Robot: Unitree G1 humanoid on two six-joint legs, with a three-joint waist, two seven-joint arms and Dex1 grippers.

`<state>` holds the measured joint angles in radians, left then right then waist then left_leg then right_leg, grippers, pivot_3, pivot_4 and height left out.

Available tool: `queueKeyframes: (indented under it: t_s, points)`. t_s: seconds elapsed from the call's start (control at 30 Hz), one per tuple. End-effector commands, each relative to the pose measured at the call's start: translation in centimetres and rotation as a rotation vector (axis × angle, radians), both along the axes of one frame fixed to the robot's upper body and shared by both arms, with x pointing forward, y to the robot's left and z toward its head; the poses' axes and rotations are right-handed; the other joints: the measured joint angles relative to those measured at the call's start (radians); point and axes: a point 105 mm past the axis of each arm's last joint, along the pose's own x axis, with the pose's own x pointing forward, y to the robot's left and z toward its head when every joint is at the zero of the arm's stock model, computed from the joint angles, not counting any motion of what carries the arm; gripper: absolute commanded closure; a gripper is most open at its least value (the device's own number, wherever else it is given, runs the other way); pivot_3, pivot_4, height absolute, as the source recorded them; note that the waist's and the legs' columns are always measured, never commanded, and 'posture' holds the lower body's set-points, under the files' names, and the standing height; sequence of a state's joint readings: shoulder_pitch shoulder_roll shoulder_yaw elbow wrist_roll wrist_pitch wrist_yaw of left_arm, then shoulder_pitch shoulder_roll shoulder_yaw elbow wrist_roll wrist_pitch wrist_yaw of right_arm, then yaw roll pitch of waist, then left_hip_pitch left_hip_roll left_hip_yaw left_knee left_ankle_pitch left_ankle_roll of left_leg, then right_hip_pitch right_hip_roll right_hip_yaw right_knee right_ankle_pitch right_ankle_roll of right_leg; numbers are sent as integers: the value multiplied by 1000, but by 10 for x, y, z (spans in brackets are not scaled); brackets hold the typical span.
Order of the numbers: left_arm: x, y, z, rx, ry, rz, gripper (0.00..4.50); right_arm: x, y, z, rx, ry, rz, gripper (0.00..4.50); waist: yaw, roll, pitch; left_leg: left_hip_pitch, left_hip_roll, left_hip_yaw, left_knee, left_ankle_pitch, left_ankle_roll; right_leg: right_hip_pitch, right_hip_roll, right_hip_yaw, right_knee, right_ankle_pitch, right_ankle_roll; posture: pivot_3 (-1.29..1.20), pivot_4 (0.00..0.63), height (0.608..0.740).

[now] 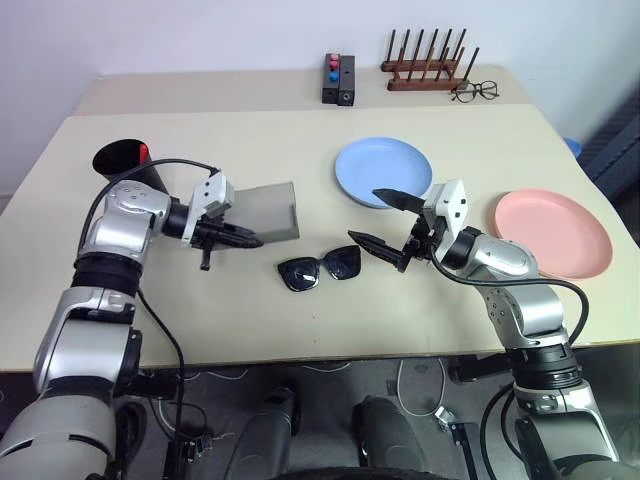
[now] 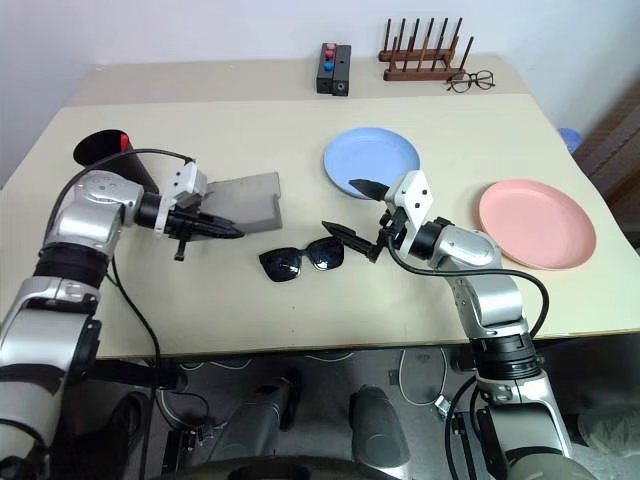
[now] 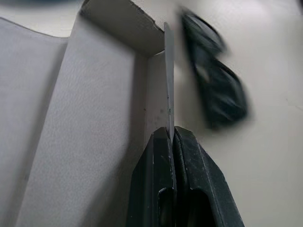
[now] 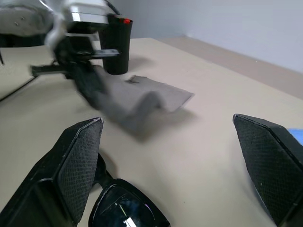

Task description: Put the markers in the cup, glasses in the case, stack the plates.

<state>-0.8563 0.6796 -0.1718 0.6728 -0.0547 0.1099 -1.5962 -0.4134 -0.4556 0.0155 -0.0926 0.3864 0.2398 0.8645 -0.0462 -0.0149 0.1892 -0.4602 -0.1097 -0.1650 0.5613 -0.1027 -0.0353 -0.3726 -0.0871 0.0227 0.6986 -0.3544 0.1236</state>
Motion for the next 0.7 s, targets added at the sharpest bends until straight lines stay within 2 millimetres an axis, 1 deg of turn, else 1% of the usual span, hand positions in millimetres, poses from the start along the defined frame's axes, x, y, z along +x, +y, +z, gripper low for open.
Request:
queueKeyframes:
  t_s: [0.03, 0.17, 0.3, 0.43, 0.47, 0.53, 0.67, 0.7]
  points:
    - [-9, 10, -9, 100, -3, -47, 4482, -1, 1, 13, 10, -54, 11, 0, 1, 0, 0, 0, 0, 0, 0, 0, 0, 0, 0, 0, 0, 0, 0, 0, 150, 738]
    - [-2, 13, -16, 142, -41, -56, 4482, -2, 1, 12, 11, -50, 16, 0, 7, 0, 0, 0, 0, 0, 0, 0, 0, 0, 0, 0, 0, 0, 0, 0, 150, 738]
    - [10, 5, -12, 136, -91, -60, 4482, -2, 2, 12, 9, -47, 19, 0, 7, 0, 0, 0, 0, 0, 1, 0, 0, 0, 0, 0, 0, 0, 0, 0, 150, 738]
    - [17, -1, -14, 132, -104, -62, 4482, -2, 2, 12, 7, -47, 18, 0, 4, 0, 0, 0, -1, 0, 1, 0, 0, 0, -1, -1, 0, 0, 0, 0, 150, 738]
    - [17, -2, -15, 128, -97, -62, 3925, -2, 2, 12, 7, -48, 18, 0, 3, 0, 0, 0, -1, 0, 1, 0, 0, 0, -1, -1, 0, 0, 0, 0, 150, 738]
    - [17, -5, -13, 89, -63, -61, 3212, -3, 1, 12, 5, -48, 14, 0, 1, 0, 0, 0, -1, 0, 1, 0, 0, 0, 0, -1, 0, 0, 0, 0, 150, 738]
    - [18, -2, -13, 100, -75, -65, 1189, -3, 0, 11, 5, -43, 10, 0, 0, 0, 0, 0, -1, 0, 1, 0, 0, 0, 0, -1, 0, 0, 0, 0, 150, 738]
    - [19, -3, -11, 94, -88, -59, 770, -4, 0, 11, 5, -43, 10, 0, 1, 0, 0, 0, -1, 0, 1, 0, 0, 0, 0, -1, 0, 0, 0, 0, 150, 738]
